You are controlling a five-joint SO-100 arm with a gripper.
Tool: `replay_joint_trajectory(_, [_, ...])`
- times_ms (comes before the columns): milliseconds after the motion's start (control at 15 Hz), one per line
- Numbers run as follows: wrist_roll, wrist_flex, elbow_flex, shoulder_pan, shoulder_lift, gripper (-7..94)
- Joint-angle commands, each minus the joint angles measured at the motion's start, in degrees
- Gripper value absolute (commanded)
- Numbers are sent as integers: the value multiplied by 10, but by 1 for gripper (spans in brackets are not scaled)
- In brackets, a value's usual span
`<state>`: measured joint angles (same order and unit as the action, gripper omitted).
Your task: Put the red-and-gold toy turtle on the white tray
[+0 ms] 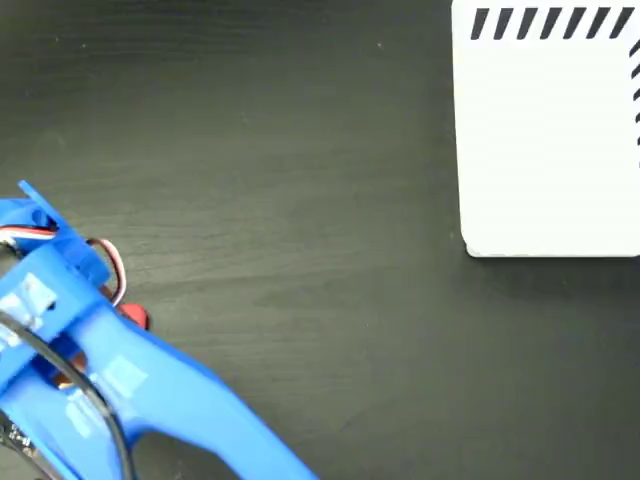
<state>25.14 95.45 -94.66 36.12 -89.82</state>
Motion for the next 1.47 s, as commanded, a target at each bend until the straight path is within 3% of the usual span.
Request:
replay_joint_trajectory(0, [-2, -6, 16, 1, -15, 62])
replay_joint_trajectory(1400, [1, -146, -91, 14, 84, 62])
